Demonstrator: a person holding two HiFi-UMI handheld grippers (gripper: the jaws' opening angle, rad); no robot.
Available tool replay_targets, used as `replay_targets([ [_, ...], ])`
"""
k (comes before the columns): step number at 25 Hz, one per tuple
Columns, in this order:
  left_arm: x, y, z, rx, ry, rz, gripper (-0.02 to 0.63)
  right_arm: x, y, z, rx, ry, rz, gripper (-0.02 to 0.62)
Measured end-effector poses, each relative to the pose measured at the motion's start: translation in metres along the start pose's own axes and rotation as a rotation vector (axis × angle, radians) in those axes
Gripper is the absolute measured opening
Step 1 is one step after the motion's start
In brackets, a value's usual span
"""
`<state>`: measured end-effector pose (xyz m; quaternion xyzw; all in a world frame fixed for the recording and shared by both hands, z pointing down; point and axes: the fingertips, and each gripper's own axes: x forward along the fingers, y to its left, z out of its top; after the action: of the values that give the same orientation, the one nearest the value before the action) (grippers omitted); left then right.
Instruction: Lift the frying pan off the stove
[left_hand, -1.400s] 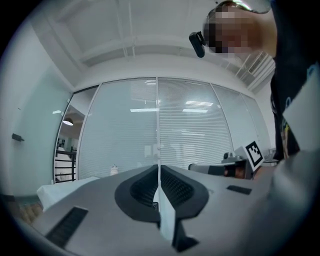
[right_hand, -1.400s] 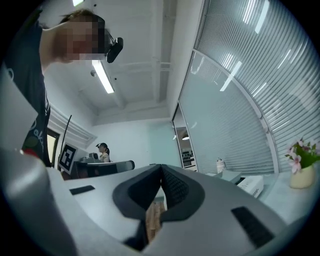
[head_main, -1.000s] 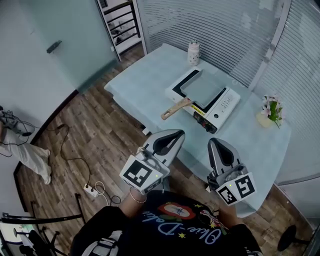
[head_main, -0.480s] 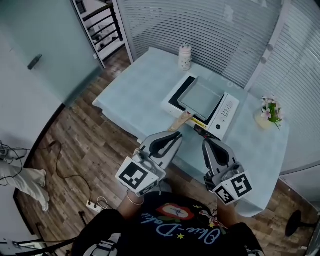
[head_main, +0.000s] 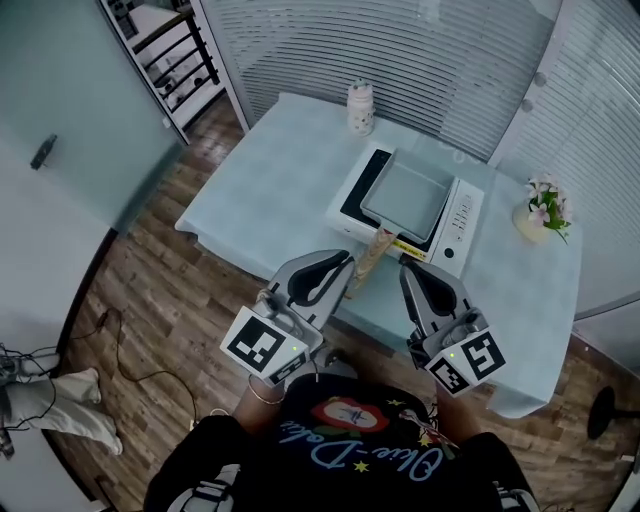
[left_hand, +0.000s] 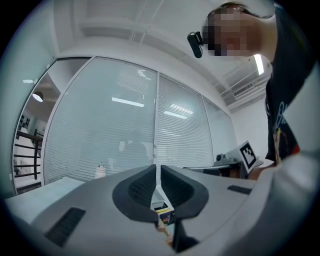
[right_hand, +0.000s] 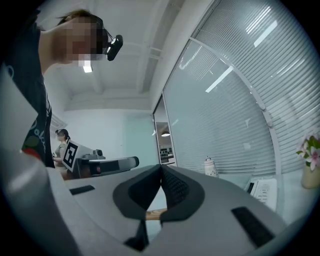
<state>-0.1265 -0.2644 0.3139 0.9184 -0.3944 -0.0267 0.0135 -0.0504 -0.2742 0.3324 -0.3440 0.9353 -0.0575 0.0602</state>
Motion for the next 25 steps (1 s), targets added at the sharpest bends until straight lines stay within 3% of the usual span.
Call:
replay_targets([
  [6, 0.007, 0.027, -0.013, -0.033, 0.038, -0.046, 0.011, 0.017, -0.007, -0.010, 0.006, 0.010, -0.065, 0.002],
  [10, 0.008, 0.039, -0.031, -0.104, 0.071, -0.085, 0.071, 0.024, -0.013, -0.020, 0.016, 0.026, -0.108, 0.002],
  [13, 0.008, 0.045, -0.044, -0.158, 0.096, -0.125, 0.077, 0.030, -0.019, -0.026, 0.015, 0.041, -0.140, 0.002],
  [17, 0.008, 0.049, -0.063, -0.258, 0.144, -0.197, 0.099, 0.035, -0.023, -0.038, 0.040, 0.060, -0.173, 0.002],
  [22, 0.011, 0.055, -0.086, -0.385, 0.177, -0.211, 0.189, 0.035, -0.030, -0.059, 0.103, 0.100, -0.207, 0.003],
  [25, 0.014, 0.048, -0.096, -0.505, 0.182, -0.262, 0.237, 0.032, -0.035, -0.073, 0.174, 0.125, -0.219, 0.003],
])
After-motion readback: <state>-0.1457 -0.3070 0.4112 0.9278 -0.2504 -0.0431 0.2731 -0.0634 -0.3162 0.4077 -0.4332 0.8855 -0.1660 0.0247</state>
